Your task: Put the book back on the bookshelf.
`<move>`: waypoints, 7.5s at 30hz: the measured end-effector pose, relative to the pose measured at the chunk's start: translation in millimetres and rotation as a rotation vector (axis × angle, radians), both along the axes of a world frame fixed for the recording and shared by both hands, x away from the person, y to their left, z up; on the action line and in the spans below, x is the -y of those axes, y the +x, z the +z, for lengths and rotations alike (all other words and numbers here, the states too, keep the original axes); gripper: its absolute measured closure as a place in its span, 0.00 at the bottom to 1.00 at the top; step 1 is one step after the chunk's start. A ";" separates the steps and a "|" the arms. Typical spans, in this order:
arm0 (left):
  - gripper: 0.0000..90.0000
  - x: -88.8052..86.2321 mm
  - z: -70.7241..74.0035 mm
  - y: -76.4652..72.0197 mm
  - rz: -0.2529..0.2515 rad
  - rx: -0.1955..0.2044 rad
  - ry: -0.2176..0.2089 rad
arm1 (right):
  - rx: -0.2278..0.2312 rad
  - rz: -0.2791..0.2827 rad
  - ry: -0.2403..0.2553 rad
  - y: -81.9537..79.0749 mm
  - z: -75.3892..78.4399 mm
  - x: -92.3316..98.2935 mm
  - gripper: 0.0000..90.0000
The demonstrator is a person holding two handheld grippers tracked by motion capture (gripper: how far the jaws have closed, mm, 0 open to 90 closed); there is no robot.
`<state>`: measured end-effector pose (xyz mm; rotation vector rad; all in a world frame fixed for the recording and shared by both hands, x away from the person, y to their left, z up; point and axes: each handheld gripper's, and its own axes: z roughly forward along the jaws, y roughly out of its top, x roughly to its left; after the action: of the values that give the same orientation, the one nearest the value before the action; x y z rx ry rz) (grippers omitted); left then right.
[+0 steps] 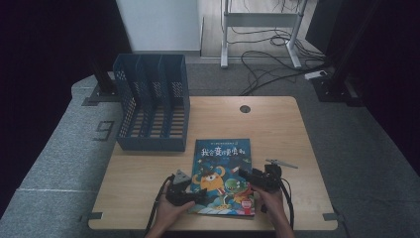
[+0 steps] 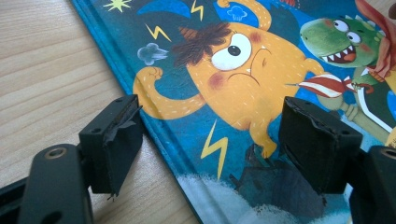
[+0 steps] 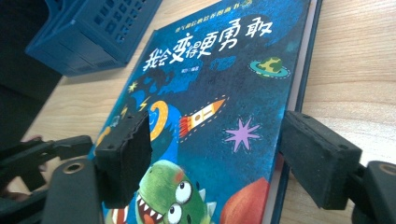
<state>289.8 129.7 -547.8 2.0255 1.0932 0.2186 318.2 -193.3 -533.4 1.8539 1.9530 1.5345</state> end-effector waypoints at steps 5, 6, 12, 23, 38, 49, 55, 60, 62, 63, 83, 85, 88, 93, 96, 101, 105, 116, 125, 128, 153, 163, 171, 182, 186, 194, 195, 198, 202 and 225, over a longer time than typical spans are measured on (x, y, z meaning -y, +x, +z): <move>0.24 -0.2 0.0 0.0 -0.001 0.001 0.000 | -0.003 0.004 0.034 0.1 0.8 3.2 0.30; 0.24 -0.2 0.0 0.0 0.000 0.001 0.000 | -0.009 0.006 0.048 0.5 0.5 4.7 0.31; 0.24 -1.5 -0.1 0.3 -0.002 -0.003 -0.007 | -0.050 0.010 0.114 2.7 -5.1 11.6 0.34; 0.24 -1.4 -0.1 -0.2 -0.002 -0.001 -0.002 | -0.082 0.024 0.222 3.9 -7.9 19.8 0.36; 0.24 -1.4 -0.1 -0.2 -0.003 0.000 -0.002 | -0.109 0.037 0.180 4.0 -10.4 18.0 0.37; 0.23 -3.3 -0.2 0.6 -0.006 -0.009 -0.019 | -0.090 0.125 0.136 2.8 -8.6 1.0 0.41; 0.23 -2.6 -0.1 0.3 -0.008 -0.004 -0.010 | 0.020 0.073 0.005 7.8 -9.5 -2.6 0.41; 0.23 -3.4 -0.1 0.4 -0.013 -0.006 -0.012 | 0.043 0.123 -0.020 21.5 -10.7 -2.9 0.42; 0.23 -3.8 -0.2 0.6 -0.015 -0.007 -0.015 | 0.044 0.131 -0.023 23.0 -10.6 -3.1 0.42; 0.23 -4.0 -0.2 0.7 -0.015 -0.008 -0.018 | 0.046 0.147 -0.019 25.3 -10.7 -3.1 0.42; 0.23 -4.8 -0.4 0.8 -0.029 -0.016 -0.034 | 0.080 0.138 -0.022 48.9 -9.0 -3.3 0.60; 0.23 -6.5 -0.6 1.0 -0.028 -0.023 -0.050 | 0.098 0.143 -0.005 46.9 -5.7 -1.3 0.63; 0.24 -7.8 -0.7 0.3 -0.032 -0.027 -0.059 | 0.115 0.146 0.003 44.4 -2.2 -0.5 0.65; 0.24 -8.5 -0.3 -0.3 -0.040 -0.029 -0.056 | 0.103 0.152 0.021 44.0 -1.8 2.3 0.67; 0.24 -9.4 0.5 -0.5 -0.046 -0.033 -0.053 | 0.098 0.157 0.034 43.1 -0.4 4.0 0.69; 0.27 -8.5 5.3 -4.9 -0.057 0.007 -0.031 | 0.122 0.177 0.068 36.4 7.0 9.3 0.74; 0.27 -8.1 6.1 -6.0 -0.068 0.000 -0.038 | 0.127 0.178 0.070 30.9 11.0 10.9 0.75; 0.24 -2.9 4.4 -9.3 -0.134 -0.049 -0.046 | 0.126 0.157 0.099 28.8 10.6 24.2 0.77; 0.23 5.9 2.1 -14.2 -0.169 -0.037 -0.013 | 0.126 0.097 0.103 24.6 14.1 45.8 0.79; 0.23 6.3 2.3 -14.6 -0.169 -0.040 -0.015 | 0.128 0.098 0.099 24.2 14.9 45.8 0.79; 0.18 16.4 5.1 -32.8 -0.219 -0.029 0.041 | 0.107 0.067 0.095 25.3 9.4 53.7 0.77; 0.15 21.9 3.6 -36.3 -0.233 -0.014 0.079 | 0.111 0.042 0.087 23.2 12.4 59.3 0.78; 0.14 20.6 3.7 -34.5 -0.235 -0.025 0.066 | 0.133 0.073 0.058 22.5 23.9 56.9 0.77; 0.14 24.0 3.0 -37.2 -0.235 -0.003 0.090 | 0.097 0.122 0.034 46.8 18.0 56.3 0.73; 0.13 25.8 2.8 -37.8 -0.238 -0.003 0.090 | 0.083 0.137 0.040 50.8 17.9 53.4 0.74; 0.12 27.1 2.9 -38.0 -0.248 -0.016 0.071 | 0.135 0.143 0.059 47.1 32.2 43.8 0.80; 0.12 27.3 2.8 -38.3 -0.252 -0.015 0.072 | 0.135 0.143 0.059 47.1 32.2 43.8 0.80; 0.12 30.0 2.5 -40.5 -0.263 0.003 0.099 | 0.142 0.130 0.064 45.5 32.1 42.7 0.80; 0.13 32.0 2.2 -41.4 -0.262 0.012 0.108 | 0.158 0.117 0.060 42.0 33.2 41.0 0.81; 0.11 32.6 3.1 -35.8 -0.271 -0.008 0.100 | 0.457 0.175 -0.011 4.6 85.4 16.9 0.82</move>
<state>254.0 97.0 -544.6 2.2387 0.8142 0.1275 322.8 -210.3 -448.1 1.2057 1.9280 1.7907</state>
